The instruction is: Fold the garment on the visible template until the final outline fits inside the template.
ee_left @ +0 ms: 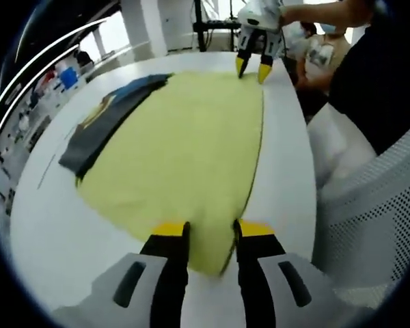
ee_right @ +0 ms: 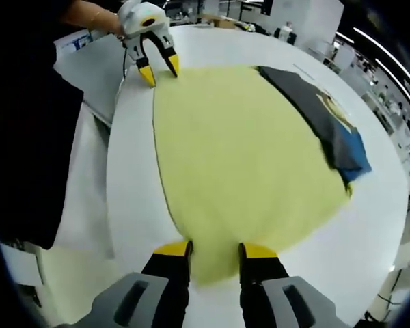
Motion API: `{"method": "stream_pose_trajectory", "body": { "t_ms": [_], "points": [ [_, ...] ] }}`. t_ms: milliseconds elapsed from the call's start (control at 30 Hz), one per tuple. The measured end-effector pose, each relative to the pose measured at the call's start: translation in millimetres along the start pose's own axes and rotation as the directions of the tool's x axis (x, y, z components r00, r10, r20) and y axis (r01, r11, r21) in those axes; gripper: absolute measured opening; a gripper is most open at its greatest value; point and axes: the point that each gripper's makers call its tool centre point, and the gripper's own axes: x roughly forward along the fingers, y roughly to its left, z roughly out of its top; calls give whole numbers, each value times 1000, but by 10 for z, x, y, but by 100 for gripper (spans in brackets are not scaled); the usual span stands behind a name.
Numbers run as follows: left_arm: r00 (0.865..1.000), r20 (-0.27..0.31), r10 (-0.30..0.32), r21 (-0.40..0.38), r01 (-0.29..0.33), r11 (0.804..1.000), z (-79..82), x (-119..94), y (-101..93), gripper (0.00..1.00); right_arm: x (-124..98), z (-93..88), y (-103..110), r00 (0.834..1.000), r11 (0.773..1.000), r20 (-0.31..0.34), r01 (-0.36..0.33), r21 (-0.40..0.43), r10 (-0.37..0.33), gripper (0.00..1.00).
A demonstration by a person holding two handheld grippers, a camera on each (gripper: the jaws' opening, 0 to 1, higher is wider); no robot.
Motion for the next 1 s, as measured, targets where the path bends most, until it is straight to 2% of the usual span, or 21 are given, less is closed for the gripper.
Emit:
{"method": "stream_pose_trajectory", "body": {
  "t_ms": [67, 133, 333, 400, 500, 667, 833, 1000],
  "points": [
    [1000, -12, 0, -14, 0, 1000, -6, -1, 13, 11, 1, -2, 0, 1000, 1000, -1, 1, 1, -1, 17],
    [1000, -19, 11, -5, -11, 1000, -12, 5, 21, 7, 5, -8, 6, 1000, 1000, -7, -1, -4, 1, 7],
    [998, -46, 34, 43, -32, 999, -38, 18, 25, 2, 10, -13, -13, 1000, 1000, -14, 8, -8, -8, 1],
    [998, -49, 38, 35, -37, 999, -27, -7, 32, 1, -15, 3, -16, 1000, 1000, -8, 4, 14, -4, 0],
    [997, -56, 45, -29, -46, 999, -15, -68, 51, 1, -61, 28, -7, 1000, 1000, 2, -3, 25, 3, 0],
    [997, -64, 42, -78, -47, 996, 10, -193, 57, 1, -145, 75, 52, 1000, 999, 15, -25, 41, 24, 0],
    [994, -88, 65, -62, -71, 996, -8, -282, 11, 1, -227, 153, 132, 997, 996, 51, -63, 60, 60, 0],
    [993, -103, 49, -90, -58, 994, 16, -381, -58, 1, -320, 193, 204, 996, 996, 55, -79, 52, 76, 0]
  ]
}}
